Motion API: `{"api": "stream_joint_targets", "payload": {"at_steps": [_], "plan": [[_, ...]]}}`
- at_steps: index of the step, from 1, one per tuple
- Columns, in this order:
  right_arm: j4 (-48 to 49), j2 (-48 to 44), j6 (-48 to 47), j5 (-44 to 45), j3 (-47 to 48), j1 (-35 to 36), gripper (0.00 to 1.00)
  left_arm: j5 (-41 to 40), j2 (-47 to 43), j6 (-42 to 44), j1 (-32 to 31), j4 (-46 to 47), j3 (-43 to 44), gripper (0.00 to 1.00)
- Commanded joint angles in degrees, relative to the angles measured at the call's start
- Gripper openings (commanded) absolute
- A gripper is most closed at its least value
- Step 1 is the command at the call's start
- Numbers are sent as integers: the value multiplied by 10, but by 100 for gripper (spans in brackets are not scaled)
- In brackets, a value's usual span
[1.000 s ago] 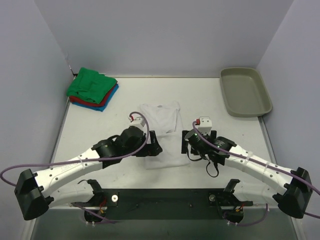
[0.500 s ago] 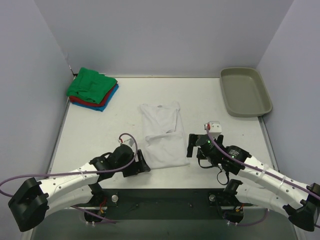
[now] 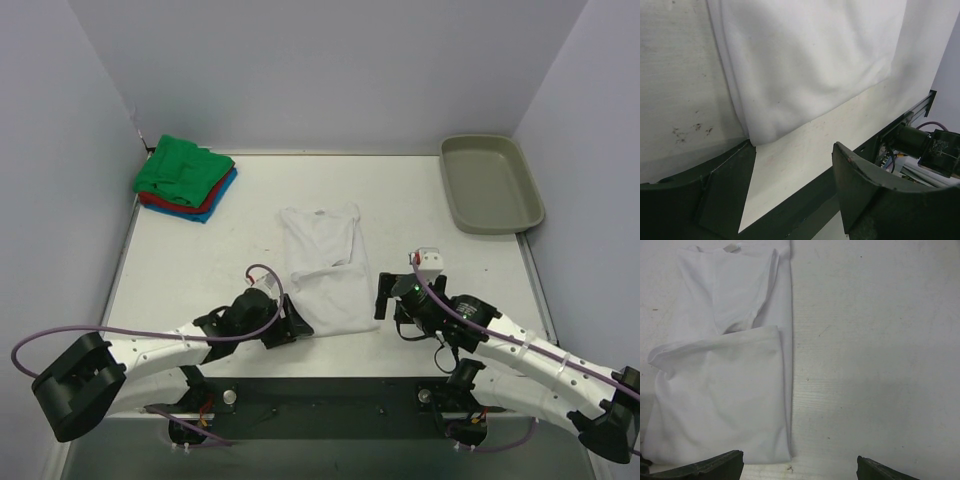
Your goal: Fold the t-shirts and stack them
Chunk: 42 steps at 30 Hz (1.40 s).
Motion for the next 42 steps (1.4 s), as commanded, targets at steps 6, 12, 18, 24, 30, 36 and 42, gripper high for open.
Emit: {"api": "stream_joint_targets", "payload": {"at_steps": [6, 12, 18, 24, 30, 36, 42], "plan": [[-9, -12, 17, 4, -12, 5, 93, -42, 50, 10, 11, -18, -45, 60], [11, -10, 23, -9, -19, 6, 87, -42, 38, 13, 22, -22, -52, 32], [57, -24, 26, -32, -41, 6, 87, -46, 42, 23, 31, -26, -54, 10], [100, -18, 30, -61, -59, 8, 87, -44, 62, 31, 38, -8, -52, 0], [144, -26, 84, -83, -106, 9, 85, -35, 61, 33, 38, -2, -52, 0], [195, -34, 142, -104, -175, 9, 82, -33, 63, 34, 39, -4, -50, 0], [242, -4, 151, -101, -207, 8, 77, -32, 58, 34, 39, -7, -50, 0]]}}
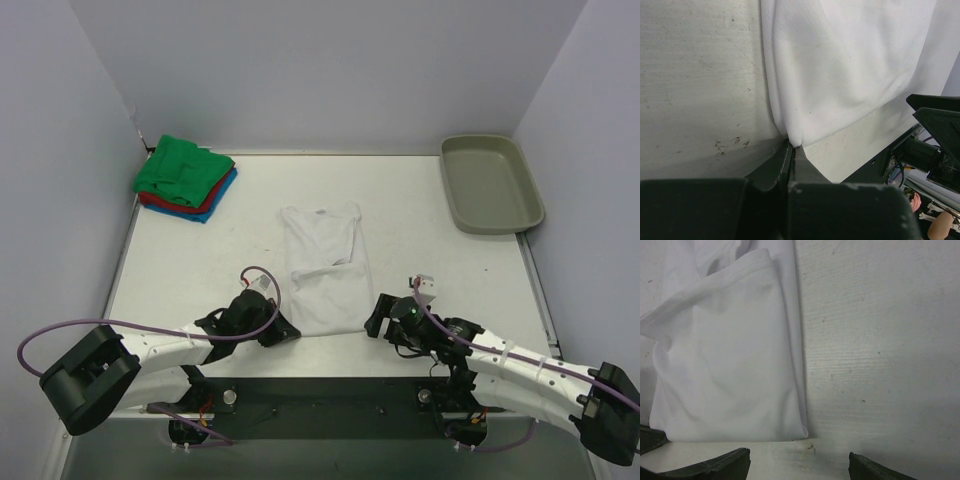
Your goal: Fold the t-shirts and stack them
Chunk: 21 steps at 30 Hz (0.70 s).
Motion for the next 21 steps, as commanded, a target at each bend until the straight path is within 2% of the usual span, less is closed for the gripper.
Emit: {"api": "stream_joint_targets", "payload": {"at_steps": [1, 7, 12, 15, 18, 20, 21], "plan": [[55, 26, 22, 8, -15, 4, 76, -33, 15, 30, 6, -80, -17, 0], [104, 67, 36, 4, -37, 2, 54, -33, 7, 30, 8, -86, -22, 0], [128, 95, 33, 8, -44, -4, 53, -33, -3, 30, 10, -91, -27, 0], [145, 109, 33, 7, -47, -8, 48, -34, -6, 30, 10, -92, -29, 0], [155, 126, 33, 2, -47, -12, 38, -33, -7, 30, 11, -94, -30, 0], [163, 135, 33, -3, -48, -14, 25, -34, -8, 30, 12, -94, -32, 0], [167, 137, 33, -4, -47, -14, 15, -34, -9, 30, 12, -95, -32, 0]]}}
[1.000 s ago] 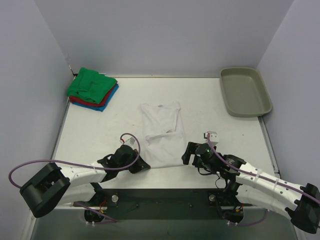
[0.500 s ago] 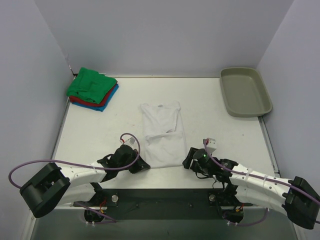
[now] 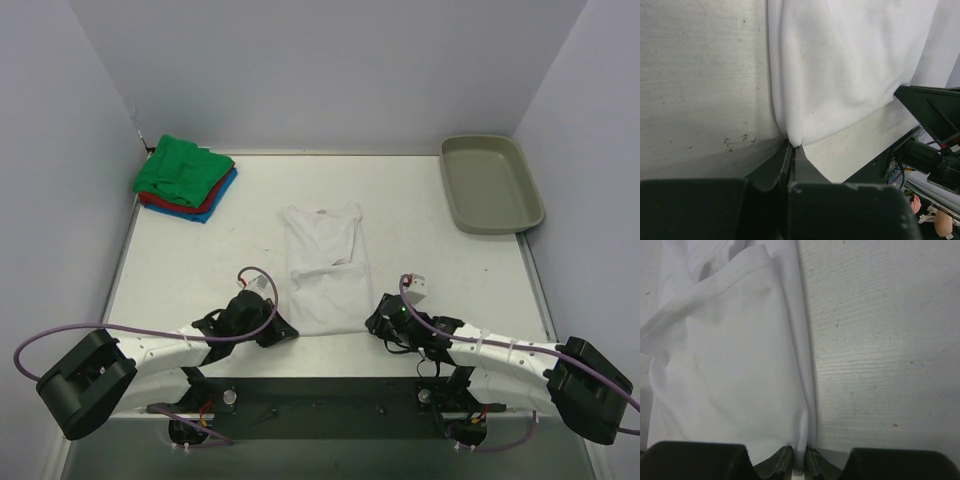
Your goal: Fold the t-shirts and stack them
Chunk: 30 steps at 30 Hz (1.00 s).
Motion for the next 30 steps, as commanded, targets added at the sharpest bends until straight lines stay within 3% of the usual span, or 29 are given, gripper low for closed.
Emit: {"api": "stream_joint_targets", "payload": {"at_steps": [1, 3, 11, 20, 30], "plan": [[-5, 22, 4, -5, -14, -5, 11, -33, 6, 28, 6, -86, -26, 0], [-6, 28, 4, -6, -11, -5, 0, -33, 6, 28, 8, -85, -28, 0], [-38, 14, -19, 2, 20, 3, 0, -24, -23, 47, 8, -115, 8, 0], [-165, -71, -30, 60, 77, 74, 0, -49, -154, 51, -7, -258, 59, 0], [-200, -75, 10, 113, 96, 153, 0, -116, -186, -5, -110, -298, 76, 0]]}}
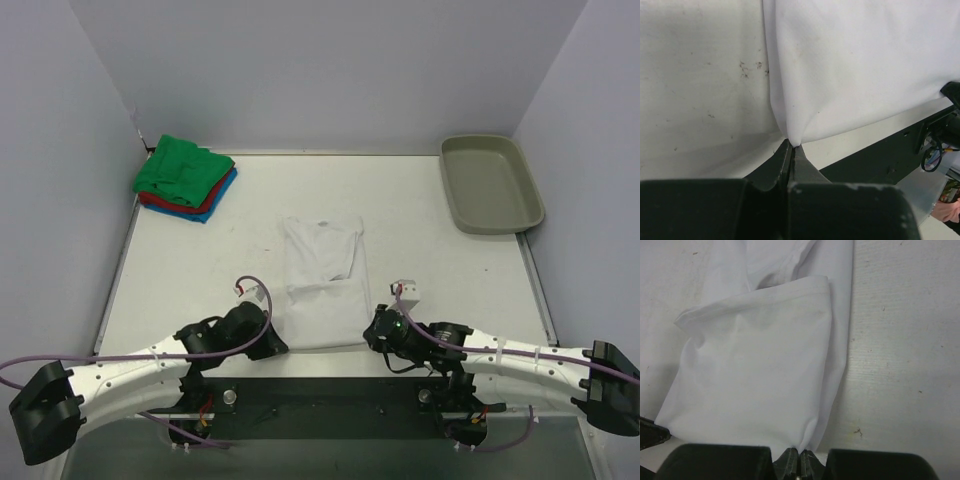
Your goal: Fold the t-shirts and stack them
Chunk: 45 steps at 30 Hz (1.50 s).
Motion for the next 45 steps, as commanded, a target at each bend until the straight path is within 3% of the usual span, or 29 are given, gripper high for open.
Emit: {"api": "stream_joint_targets", "payload": {"at_steps": [1, 9, 18, 26, 31, 45], "plan": [[-52, -6, 16, 61, 33, 27, 0, -49, -16, -27, -36, -46, 45, 0], [-105, -31, -33, 122, 118, 42, 0, -104, -24, 16, -43, -132, 167, 0], [-111, 5, -107, 144, 192, -1, 0, -129, 21, 76, -14, -135, 247, 0], [-33, 41, -195, 51, 213, -152, 0, -86, 88, 134, 92, -66, 285, 0], [17, 112, -221, -27, 249, -226, 0, -74, 140, 151, 113, -30, 332, 0], [61, 298, -246, -120, 400, -289, 0, -65, 227, 168, 156, 8, 400, 0]]}}
